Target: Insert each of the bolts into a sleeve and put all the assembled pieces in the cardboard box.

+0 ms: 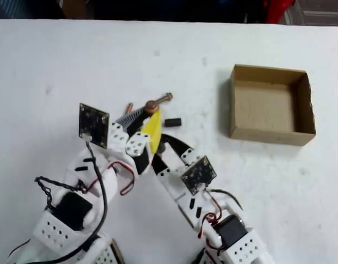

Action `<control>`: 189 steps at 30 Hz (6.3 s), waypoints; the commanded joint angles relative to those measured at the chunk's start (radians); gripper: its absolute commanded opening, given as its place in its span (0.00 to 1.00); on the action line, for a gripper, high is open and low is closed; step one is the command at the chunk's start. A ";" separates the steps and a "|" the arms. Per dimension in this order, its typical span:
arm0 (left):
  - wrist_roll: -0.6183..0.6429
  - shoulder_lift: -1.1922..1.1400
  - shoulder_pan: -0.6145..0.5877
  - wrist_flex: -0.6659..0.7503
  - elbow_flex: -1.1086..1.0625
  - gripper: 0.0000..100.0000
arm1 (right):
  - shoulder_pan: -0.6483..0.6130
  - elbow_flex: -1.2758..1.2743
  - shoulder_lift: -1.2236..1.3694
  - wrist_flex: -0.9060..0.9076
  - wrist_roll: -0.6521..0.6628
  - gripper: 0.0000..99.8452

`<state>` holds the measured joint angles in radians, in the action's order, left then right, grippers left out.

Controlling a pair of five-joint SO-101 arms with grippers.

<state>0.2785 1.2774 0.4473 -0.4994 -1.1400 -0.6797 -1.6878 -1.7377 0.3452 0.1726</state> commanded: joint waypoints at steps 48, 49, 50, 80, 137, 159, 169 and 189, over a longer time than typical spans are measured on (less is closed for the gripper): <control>0.034 0.031 -0.031 -0.017 -0.109 0.28 | 0.079 0.014 -0.015 0.001 -0.167 0.02; 0.034 0.031 -0.045 -0.017 -0.109 0.28 | 0.079 0.014 -0.015 0.001 -0.167 0.02; 0.034 0.031 -0.054 -0.017 -0.107 0.28 | 0.079 0.014 -0.015 0.001 -0.167 0.02; 0.025 0.041 -0.394 -0.729 0.520 0.15 | 0.216 -0.005 -0.015 -0.004 -0.161 0.02; -0.324 0.549 -0.581 -0.741 -0.474 0.02 | 0.845 1.007 1.087 0.286 0.123 0.02; -0.331 0.549 -0.581 -0.740 -0.535 0.02 | 0.855 1.603 1.937 0.332 0.118 0.02; -0.331 0.550 -0.582 -0.740 -0.537 0.02 | 0.773 1.725 2.112 0.394 0.123 0.02; -0.333 0.550 -0.584 -0.712 -0.552 0.02 | 0.769 1.731 1.991 0.449 0.118 0.13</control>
<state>-0.0453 1.8159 -0.1343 -1.2329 -1.6939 0.0905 -0.0061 0.3736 0.7564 0.2831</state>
